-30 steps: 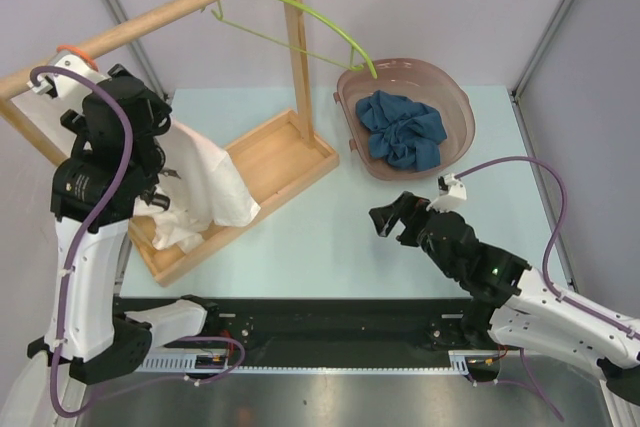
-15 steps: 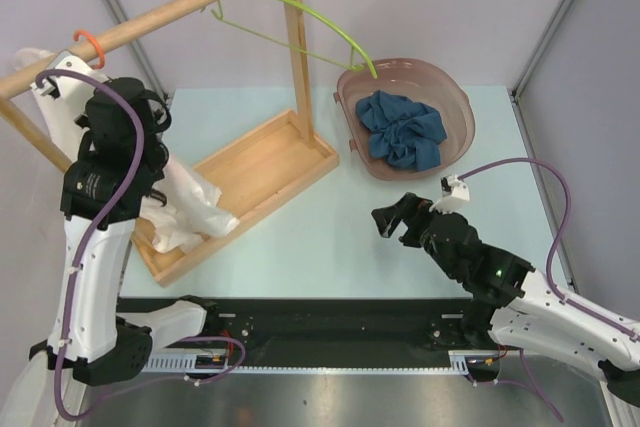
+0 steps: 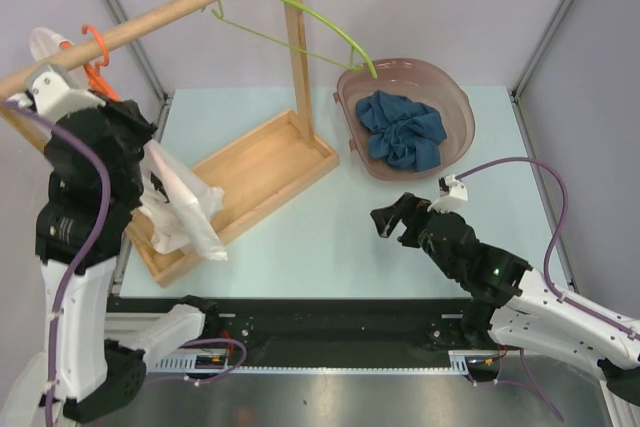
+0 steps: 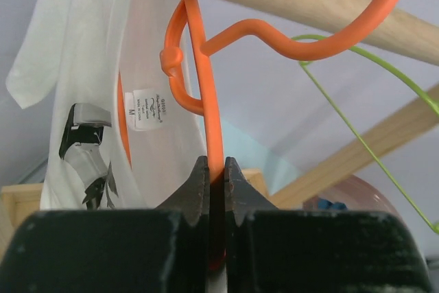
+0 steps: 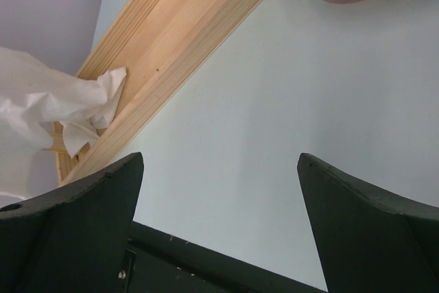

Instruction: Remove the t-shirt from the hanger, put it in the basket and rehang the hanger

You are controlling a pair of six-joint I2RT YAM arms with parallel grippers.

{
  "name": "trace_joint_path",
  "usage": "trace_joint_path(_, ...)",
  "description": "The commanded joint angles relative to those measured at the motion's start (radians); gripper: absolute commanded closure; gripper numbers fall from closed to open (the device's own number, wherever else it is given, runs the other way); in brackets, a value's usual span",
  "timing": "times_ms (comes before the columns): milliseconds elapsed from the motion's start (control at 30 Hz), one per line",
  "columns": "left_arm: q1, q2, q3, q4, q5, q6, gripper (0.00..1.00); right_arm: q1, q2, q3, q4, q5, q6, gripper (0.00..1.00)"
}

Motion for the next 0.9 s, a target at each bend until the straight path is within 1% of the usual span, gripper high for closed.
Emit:
trace_joint_path(0, 0.006, -0.189, -0.159, 0.246, 0.209, 0.030, 1.00, 0.002, -0.006, 0.004, 0.019, 0.042, 0.018, 0.00)
trace_joint_path(33, 0.006, -0.209, -0.191, 0.280, 0.235, 0.030, 1.00, 0.002, -0.006, 0.004, 0.016, 0.045, 0.017, 0.00)
trace_joint_path(67, 0.006, -0.228, -0.238, 0.291, 0.285, 0.021, 1.00, 0.002, -0.006, 0.001, 0.014, 0.047, 0.014, 0.00)
trace_joint_path(133, 0.006, -0.255, -0.285, 0.300, 0.342, 0.018, 1.00, 0.002, -0.006, -0.001, 0.013, 0.050, 0.014, 0.00)
trace_joint_path(167, 0.006, -0.262, -0.297, 0.303, 0.410, 0.019, 1.00, 0.000, -0.004, 0.000, 0.013, 0.051, 0.014, 0.01)
trace_joint_path(233, 0.008, -0.277, -0.328, 0.314, 0.482, 0.018, 1.00, 0.000, -0.001, -0.001, 0.013, 0.051, 0.011, 0.00)
trace_joint_path(267, 0.008, -0.286, -0.367, 0.324, 0.516, 0.018, 1.00, 0.000, -0.001, -0.001, 0.011, 0.050, 0.011, 0.01)
trace_joint_path(300, 0.006, -0.303, -0.391, 0.338, 0.590, 0.023, 1.00, 0.000, 0.005, -0.001, 0.011, 0.051, 0.008, 0.00)
trace_joint_path(333, 0.008, -0.314, -0.415, 0.364, 0.623, 0.026, 1.00, 0.002, 0.005, -0.003, 0.010, 0.051, 0.008, 0.00)
trace_joint_path(367, 0.006, -0.324, -0.468, 0.380, 0.654, 0.036, 1.00, 0.000, 0.010, -0.001, 0.011, 0.053, 0.005, 0.00)
trace_joint_path(400, 0.006, -0.346, -0.496, 0.412, 0.727, 0.045, 1.00, 0.000, 0.013, -0.001, 0.008, 0.054, 0.002, 0.00)
trace_joint_path(433, 0.006, -0.355, -0.553, 0.424, 0.752, 0.056, 1.00, 0.002, 0.017, -0.003, 0.010, 0.056, -0.001, 0.00)
trace_joint_path(500, 0.006, -0.372, -0.599, 0.435, 0.787, 0.052, 1.00, 0.000, 0.025, -0.001, 0.008, 0.056, -0.006, 0.00)
trace_joint_path(567, 0.006, -0.378, -0.659, 0.436, 0.807, 0.009, 1.00, 0.000, 0.034, -0.001, 0.020, 0.039, -0.034, 0.00)
trace_joint_path(600, 0.006, -0.381, -0.680, 0.461, 0.832, -0.011, 1.00, 0.000, 0.048, -0.003, 0.052, 0.018, -0.056, 0.00)
trace_joint_path(633, 0.006, -0.381, -0.722, 0.475, 0.840, -0.069, 1.00, 0.000, 0.056, -0.004, 0.077, -0.040, -0.116, 0.00)
trace_joint_path(700, 0.006, -0.383, -0.762, 0.513, 0.843, -0.149, 1.00, 0.002, 0.077, -0.007, 0.158, -0.120, -0.165, 0.01)
trace_joint_path(733, 0.006, -0.378, -0.788, 0.509, 0.812, -0.243, 1.00, 0.005, 0.103, -0.007, 0.195, -0.201, -0.207, 0.00)
trace_joint_path(767, 0.006, -0.362, -0.796, 0.477, 0.788, -0.290, 1.00, 0.014, 0.117, -0.007, 0.226, -0.240, -0.224, 0.01)
trace_joint_path(800, 0.006, -0.351, -0.805, 0.458, 0.766, -0.374, 1.00, 0.021, 0.132, -0.007, 0.299, -0.277, -0.247, 0.00)
trace_joint_path(833, 0.006, -0.342, -0.811, 0.449, 0.736, -0.408, 1.00, 0.035, 0.175, 0.003, 0.345, -0.339, -0.292, 0.00)
trace_joint_path(867, 0.006, -0.325, -0.819, 0.446, 0.726, -0.436, 0.99, 0.049, 0.200, 0.013, 0.373, -0.358, -0.320, 0.00)
